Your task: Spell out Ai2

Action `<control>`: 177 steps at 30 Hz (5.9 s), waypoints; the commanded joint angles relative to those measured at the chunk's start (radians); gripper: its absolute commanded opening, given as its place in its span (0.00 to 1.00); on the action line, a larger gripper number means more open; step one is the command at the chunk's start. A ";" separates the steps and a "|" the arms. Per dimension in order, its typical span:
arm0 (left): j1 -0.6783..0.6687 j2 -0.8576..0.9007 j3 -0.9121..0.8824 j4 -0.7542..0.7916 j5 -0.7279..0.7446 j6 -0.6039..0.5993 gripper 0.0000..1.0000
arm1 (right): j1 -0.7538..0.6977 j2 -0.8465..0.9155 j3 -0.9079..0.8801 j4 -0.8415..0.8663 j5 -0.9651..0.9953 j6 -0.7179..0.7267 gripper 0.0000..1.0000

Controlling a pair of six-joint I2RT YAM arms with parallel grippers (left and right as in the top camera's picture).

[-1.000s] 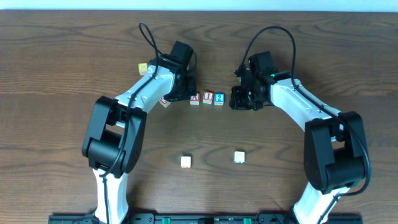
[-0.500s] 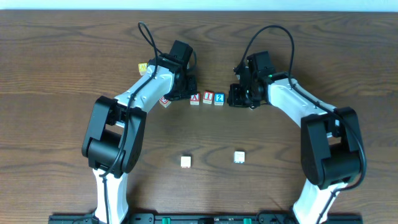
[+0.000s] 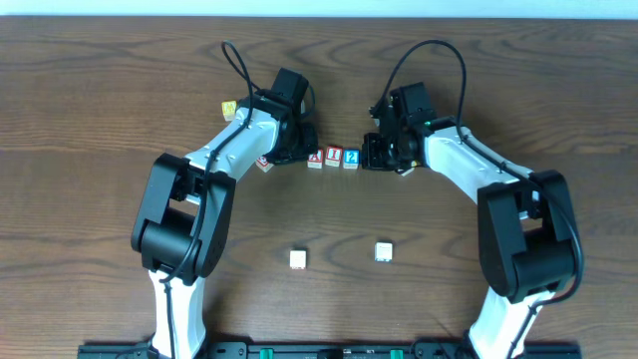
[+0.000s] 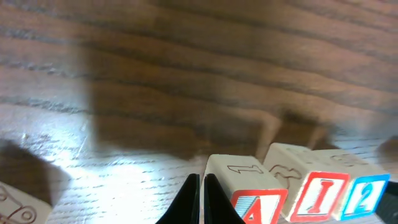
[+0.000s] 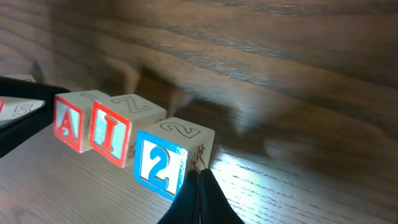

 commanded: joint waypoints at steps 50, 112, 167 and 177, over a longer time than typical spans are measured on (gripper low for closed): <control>0.056 -0.019 0.032 0.007 -0.058 0.002 0.06 | -0.001 0.005 0.153 -0.008 0.105 0.009 0.02; 0.150 -1.429 -0.385 -0.428 -0.357 0.336 0.95 | 0.253 -1.054 0.066 -0.769 0.523 0.066 0.99; 0.404 -2.102 -1.349 0.116 -0.223 0.525 0.95 | 0.253 -1.054 0.066 -0.769 0.523 0.066 1.00; 0.404 -2.102 -1.349 0.116 -0.223 0.525 0.95 | 0.253 -1.054 0.066 -0.769 0.523 0.066 0.99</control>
